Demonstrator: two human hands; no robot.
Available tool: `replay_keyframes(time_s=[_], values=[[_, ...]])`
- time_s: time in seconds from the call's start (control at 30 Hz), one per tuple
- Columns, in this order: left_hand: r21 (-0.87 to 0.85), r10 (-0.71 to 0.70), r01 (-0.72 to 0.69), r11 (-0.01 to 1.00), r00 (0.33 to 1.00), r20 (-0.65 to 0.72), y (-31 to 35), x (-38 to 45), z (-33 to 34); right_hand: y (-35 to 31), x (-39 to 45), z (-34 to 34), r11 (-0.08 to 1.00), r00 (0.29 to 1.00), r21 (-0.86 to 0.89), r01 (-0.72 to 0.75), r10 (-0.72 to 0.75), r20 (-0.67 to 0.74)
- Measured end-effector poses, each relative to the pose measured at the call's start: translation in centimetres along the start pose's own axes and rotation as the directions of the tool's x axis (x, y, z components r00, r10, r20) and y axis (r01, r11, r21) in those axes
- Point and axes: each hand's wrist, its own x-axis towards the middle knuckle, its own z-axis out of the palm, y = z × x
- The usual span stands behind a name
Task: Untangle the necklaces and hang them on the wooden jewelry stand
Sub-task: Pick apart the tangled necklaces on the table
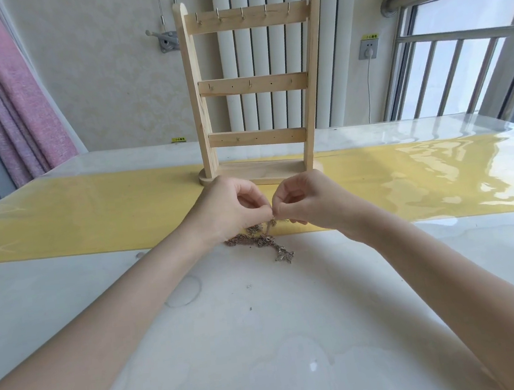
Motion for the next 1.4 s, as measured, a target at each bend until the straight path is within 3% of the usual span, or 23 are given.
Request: replay_keyframes(time_s=[0.07,0.13,0.3,0.4,0.6,0.9,1.2,1.4], values=[[0.093,0.043,-0.044,0.995,0.999,0.009,-0.3,-0.1,0.3,0.1,0.0,0.0,1.000,0.999,-0.024,-0.008,0.009,0.036],[0.079,0.053,-0.054,0.995,0.998,0.015,-0.5,0.0,0.5,0.2,-0.1,-0.2,1.000,0.998,0.011,-0.008,0.007,0.062],[-0.269,-0.019,0.017,0.963,1.000,-0.004,-0.2,0.2,-0.3,0.7,0.1,-0.9,0.950,0.998,0.309,-0.043,0.026,0.059],[-0.371,0.001,0.012,0.929,0.999,0.035,0.0,0.1,-0.5,1.0,0.2,-1.1,0.933,0.997,0.356,-0.051,0.029,0.065],[-0.293,0.031,-0.021,0.956,0.999,0.030,-0.2,0.2,-0.1,1.0,0.3,-0.9,0.943,0.998,0.330,-0.034,0.015,0.062],[-0.212,0.023,-0.008,0.977,0.997,0.069,-0.8,0.0,0.8,0.4,0.1,-0.6,0.998,0.993,0.056,0.015,-0.021,0.117],[-0.401,-0.090,0.087,0.912,0.996,0.012,-1.1,0.3,1.6,0.5,0.2,0.0,0.994,0.998,0.110,0.014,-0.021,0.067],[-0.522,-0.158,0.144,0.840,0.987,0.017,-0.8,0.4,1.6,0.4,0.2,-0.3,0.964,0.999,0.263,-0.026,0.016,0.043]])
